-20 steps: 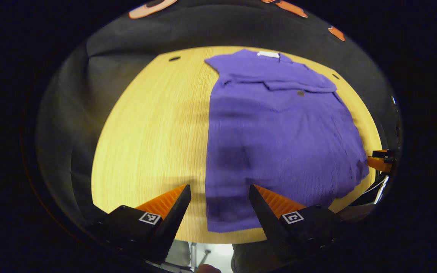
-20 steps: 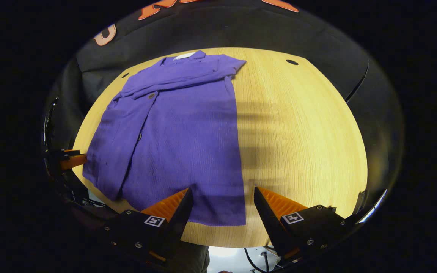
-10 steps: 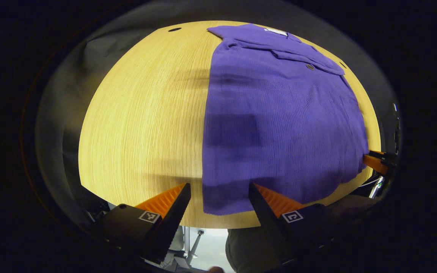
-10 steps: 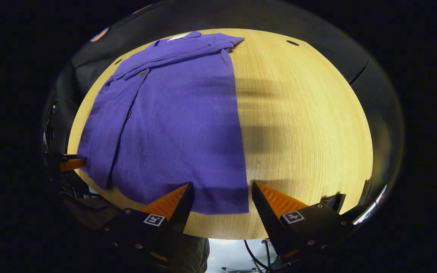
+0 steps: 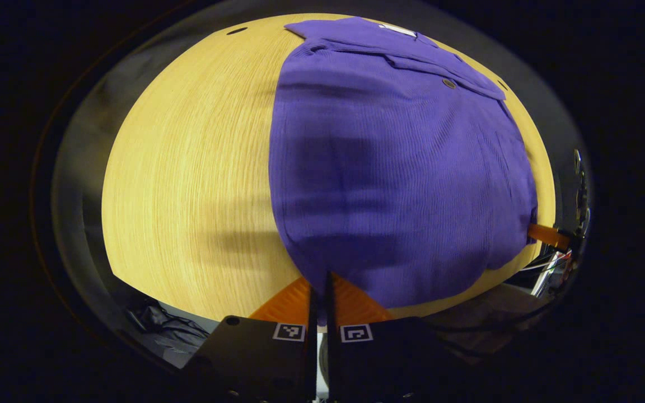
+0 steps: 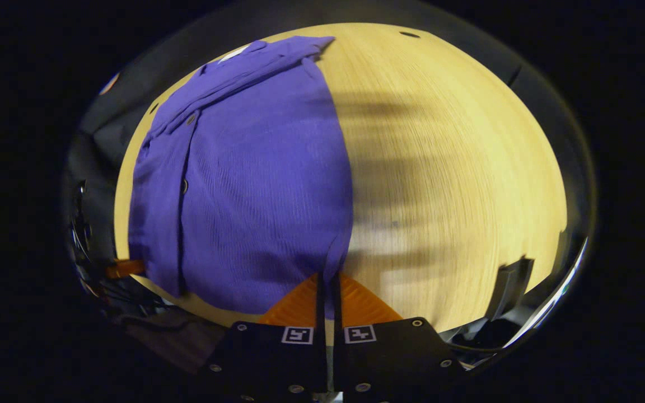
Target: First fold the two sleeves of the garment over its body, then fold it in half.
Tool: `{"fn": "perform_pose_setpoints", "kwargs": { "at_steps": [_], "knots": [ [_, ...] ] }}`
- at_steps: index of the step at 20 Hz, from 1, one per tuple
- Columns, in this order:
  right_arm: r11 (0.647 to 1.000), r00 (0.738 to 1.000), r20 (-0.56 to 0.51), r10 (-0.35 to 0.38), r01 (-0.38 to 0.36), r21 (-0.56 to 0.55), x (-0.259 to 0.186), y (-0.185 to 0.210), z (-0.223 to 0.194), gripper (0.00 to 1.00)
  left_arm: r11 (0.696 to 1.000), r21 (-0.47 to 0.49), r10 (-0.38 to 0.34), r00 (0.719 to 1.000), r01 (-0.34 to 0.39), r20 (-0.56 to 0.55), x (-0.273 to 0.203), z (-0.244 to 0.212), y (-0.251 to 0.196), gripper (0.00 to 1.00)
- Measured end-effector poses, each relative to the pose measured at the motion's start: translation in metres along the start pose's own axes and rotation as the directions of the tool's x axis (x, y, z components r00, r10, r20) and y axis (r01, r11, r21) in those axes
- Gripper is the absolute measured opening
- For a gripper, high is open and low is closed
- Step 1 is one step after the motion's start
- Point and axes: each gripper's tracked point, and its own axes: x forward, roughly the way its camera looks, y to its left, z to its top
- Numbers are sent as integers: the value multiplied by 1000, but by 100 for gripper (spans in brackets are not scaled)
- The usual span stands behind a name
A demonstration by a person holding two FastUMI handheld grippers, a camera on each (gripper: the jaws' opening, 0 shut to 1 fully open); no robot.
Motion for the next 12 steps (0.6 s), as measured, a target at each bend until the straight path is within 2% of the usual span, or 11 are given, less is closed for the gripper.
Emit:
{"fn": "perform_pose_setpoints", "kwargs": {
  "at_steps": [3, 7, 12],
  "knots": [
    [999, 999, 36, 41, -41, 3, -10, 6, 13, 4, 1000, 2, 10, 1000, -10, 7, -24, -15, -16, 8],
    [995, 988, 116, 100, -101, 2, -38, 19, 44, 3, 999, -4, -49, 995, 49, 83, -53, 31, -20, 8],
    [989, 956, 254, 149, -140, -55, -89, 40, 106, 3, 993, 41, -117, 975, 111, 187, -98, 78, -35, 8]
  ]
}}
